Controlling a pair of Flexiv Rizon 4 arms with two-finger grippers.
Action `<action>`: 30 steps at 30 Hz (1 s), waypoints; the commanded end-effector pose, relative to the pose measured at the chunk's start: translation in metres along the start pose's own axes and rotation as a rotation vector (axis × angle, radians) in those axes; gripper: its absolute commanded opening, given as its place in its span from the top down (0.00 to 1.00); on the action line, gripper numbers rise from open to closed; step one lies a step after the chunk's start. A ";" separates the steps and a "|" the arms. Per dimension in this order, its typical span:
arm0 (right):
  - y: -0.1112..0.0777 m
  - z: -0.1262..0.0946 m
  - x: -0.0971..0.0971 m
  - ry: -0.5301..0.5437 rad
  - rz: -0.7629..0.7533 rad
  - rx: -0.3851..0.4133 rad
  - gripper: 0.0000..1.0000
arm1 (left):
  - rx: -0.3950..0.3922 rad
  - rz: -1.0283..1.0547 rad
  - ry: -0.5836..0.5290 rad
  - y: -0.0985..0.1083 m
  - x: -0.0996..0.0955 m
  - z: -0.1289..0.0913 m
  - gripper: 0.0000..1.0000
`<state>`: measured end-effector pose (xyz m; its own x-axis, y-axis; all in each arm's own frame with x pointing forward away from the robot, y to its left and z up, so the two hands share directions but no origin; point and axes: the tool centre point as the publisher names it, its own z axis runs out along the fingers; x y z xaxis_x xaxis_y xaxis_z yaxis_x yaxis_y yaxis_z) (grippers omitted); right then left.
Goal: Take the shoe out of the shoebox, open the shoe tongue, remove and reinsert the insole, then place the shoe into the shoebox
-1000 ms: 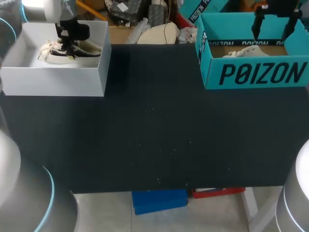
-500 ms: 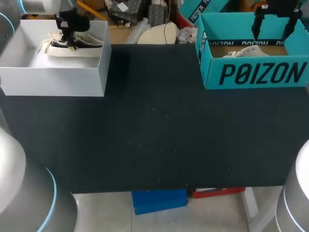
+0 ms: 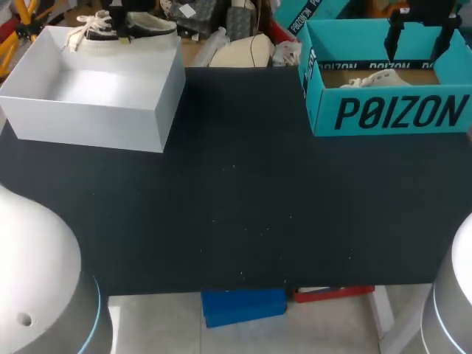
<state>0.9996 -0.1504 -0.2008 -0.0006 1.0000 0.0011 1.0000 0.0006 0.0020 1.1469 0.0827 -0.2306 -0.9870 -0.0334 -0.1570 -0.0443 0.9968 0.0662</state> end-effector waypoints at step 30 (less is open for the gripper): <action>0.000 0.000 0.000 -0.001 0.000 0.001 0.00 | 0.032 -0.014 -0.278 -0.205 0.336 -0.080 1.00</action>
<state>0.9996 -0.1504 -0.2008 -0.0006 1.0000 0.0011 1.0000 0.0006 0.0020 0.8207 -0.1353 -0.1846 -0.9752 -0.0433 -0.2169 -0.0526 0.9979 0.0372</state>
